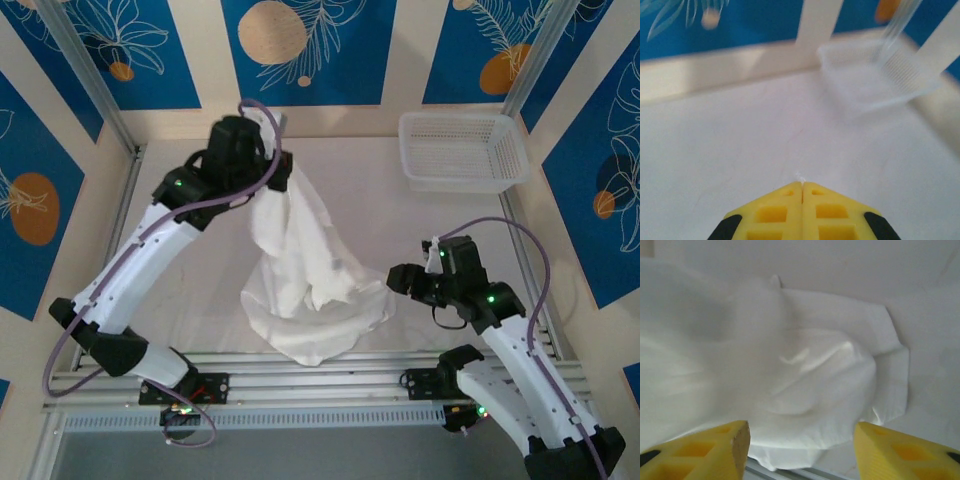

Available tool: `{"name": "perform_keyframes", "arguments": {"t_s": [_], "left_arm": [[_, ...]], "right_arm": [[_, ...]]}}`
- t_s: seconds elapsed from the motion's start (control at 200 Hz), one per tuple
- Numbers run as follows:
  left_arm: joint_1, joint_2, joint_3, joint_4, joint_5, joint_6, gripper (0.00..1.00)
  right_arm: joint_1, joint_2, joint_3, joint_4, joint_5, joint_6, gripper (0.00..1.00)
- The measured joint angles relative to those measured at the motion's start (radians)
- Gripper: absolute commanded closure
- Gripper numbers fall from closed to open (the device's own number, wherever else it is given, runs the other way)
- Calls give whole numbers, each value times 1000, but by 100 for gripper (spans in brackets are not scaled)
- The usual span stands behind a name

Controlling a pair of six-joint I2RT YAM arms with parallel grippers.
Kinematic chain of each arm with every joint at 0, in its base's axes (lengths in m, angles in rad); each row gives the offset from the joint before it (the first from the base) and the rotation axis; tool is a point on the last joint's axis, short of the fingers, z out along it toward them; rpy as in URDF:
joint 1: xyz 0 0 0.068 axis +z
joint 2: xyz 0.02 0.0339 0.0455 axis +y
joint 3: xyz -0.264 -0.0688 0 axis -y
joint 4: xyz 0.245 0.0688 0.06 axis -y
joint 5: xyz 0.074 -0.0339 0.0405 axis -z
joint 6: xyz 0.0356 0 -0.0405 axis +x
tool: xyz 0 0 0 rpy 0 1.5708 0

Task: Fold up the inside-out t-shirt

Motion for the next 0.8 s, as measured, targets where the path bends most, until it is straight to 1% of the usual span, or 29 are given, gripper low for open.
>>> {"name": "perform_keyframes", "arguments": {"t_s": [0.05, 0.11, 0.205, 0.33, 0.455, 0.545, 0.595, 0.71, 0.8], "left_arm": [[0, -34, -83, -14, -42, -14, 100], [0, -104, -200, -31, -107, -32, 100], [10, -282, -408, -74, -232, -82, 100], [40, -458, -580, -119, -344, -150, 100], [52, -554, -743, -165, -413, -231, 100], [55, -621, -865, -200, -459, -309, 100], [58, -670, -919, -214, -475, -335, 98], [65, -754, -987, -221, -489, -381, 97], [73, -774, -1003, -215, -489, -398, 98]], "right_arm": [[8, 34, 40, 16, -5, -20, 42], [35, 110, 103, 44, -2, -44, 42], [87, 266, 181, 105, 17, -78, 41], [129, 465, 228, 172, 59, -108, 40], [154, 622, 286, 217, 106, -119, 39], [183, 725, 340, 237, 146, -123, 36], [202, 766, 361, 246, 163, -123, 32], [238, 844, 393, 270, 175, -127, 21], [252, 903, 415, 286, 171, -126, 17]]}}
